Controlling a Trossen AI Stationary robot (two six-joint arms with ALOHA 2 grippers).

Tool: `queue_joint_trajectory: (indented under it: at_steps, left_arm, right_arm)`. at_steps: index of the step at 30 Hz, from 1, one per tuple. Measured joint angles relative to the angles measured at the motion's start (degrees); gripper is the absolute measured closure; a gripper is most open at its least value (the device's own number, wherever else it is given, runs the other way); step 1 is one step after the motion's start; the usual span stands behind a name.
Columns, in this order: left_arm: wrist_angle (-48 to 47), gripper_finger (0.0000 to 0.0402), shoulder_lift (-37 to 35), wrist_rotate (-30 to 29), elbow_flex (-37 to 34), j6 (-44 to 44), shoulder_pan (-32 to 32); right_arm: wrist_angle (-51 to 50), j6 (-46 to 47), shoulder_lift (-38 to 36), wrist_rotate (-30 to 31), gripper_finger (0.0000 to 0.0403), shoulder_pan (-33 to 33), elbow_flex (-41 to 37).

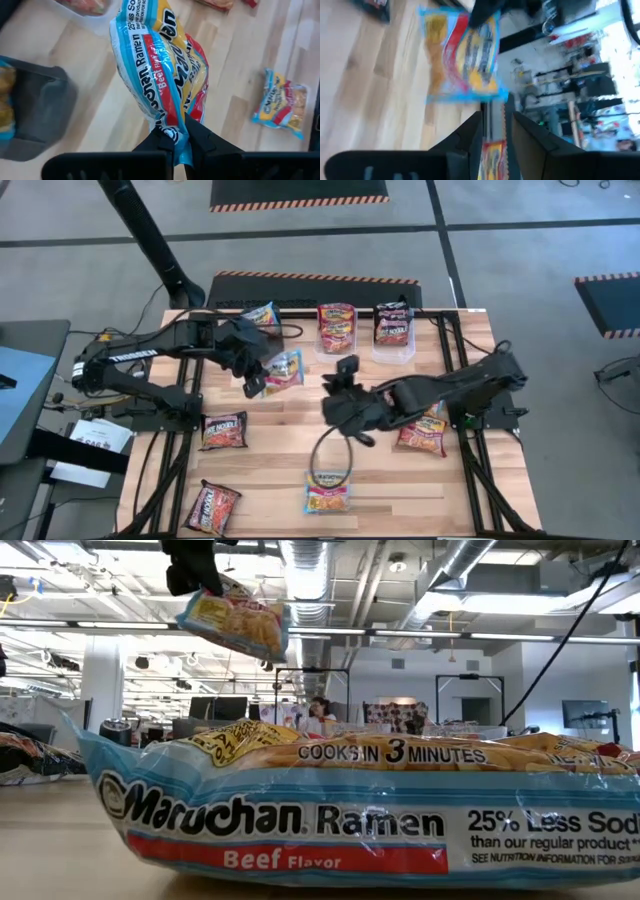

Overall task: Sort Maruchan noodles
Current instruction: Put the blue noodle pack into the black bin

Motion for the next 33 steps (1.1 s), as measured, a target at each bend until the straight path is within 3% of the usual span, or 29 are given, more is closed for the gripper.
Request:
queue_joint_trajectory:
  at_steps: [11,17,25,33]
  left_arm:
    - [0.22,0.0401,-3.12,-0.74,-0.48,10.64,10.66]
    - [5.5,0.0401,-4.68,2.05,-7.2,14.25,18.93]
    - [20.26,0.0401,-6.18,6.13,-19.7,16.53,31.24]
    - [23.05,0.0401,-6.18,7.21,-22.77,22.14,40.87]
  right_arm:
    - [-7.21,10.6,-11.11,-0.04,0.0276,0.56,0.0]
    - [-12.21,15.53,-14.36,-0.38,0.0276,0.56,0.0]
    - [-19.43,20.4,-14.85,-0.42,0.0276,0.54,-0.02]
    - [-20.77,24.69,-14.85,-0.45,0.0276,0.54,-0.02]
